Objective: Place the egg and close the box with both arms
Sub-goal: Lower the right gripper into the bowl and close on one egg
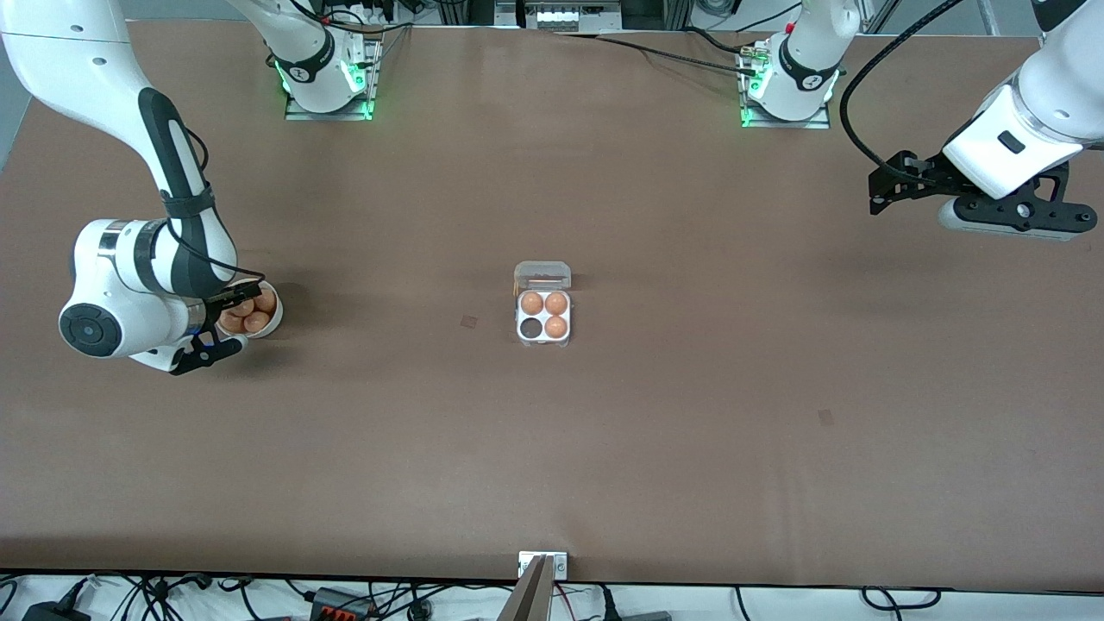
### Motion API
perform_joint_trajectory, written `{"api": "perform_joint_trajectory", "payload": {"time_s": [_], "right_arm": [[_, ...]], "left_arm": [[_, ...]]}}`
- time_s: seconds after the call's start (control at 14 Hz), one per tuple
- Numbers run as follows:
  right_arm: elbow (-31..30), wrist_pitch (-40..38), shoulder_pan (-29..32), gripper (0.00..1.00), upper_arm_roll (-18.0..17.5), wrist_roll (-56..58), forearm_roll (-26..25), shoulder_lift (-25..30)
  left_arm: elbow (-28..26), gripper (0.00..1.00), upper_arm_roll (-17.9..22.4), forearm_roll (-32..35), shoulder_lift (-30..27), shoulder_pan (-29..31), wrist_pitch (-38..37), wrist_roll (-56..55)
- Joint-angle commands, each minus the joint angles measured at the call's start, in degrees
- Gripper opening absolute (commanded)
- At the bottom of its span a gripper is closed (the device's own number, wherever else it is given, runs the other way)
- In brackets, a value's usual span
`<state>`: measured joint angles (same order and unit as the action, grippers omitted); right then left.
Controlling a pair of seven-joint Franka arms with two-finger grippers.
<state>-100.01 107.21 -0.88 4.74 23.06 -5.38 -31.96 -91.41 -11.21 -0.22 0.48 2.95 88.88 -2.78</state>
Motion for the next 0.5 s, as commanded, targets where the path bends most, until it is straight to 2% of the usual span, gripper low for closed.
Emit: {"api": "perform_joint_trajectory", "payload": {"time_s": [0.0, 0.21, 0.43], "right_arm": [[-1.8, 0.8, -0.1, 0.83, -0.3, 0.8, -0.8, 1.5], [-1.8, 0.8, -0.1, 0.74, -0.3, 0.9, -0.8, 1.3], [-1.8, 0.9, -0.6, 0.70, -0.3, 0.8, -0.8, 1.1]], "left_arm": [[2.2, 1.00, -0.3, 0.8, 1.0, 0.2, -1.3, 1.3], [2.3, 1.00, -0.3, 0.8, 0.9, 0.3, -1.4, 1.3], [2.4, 1.00, -0.3, 0.8, 0.8, 0.3, -2.6, 1.3]]}}
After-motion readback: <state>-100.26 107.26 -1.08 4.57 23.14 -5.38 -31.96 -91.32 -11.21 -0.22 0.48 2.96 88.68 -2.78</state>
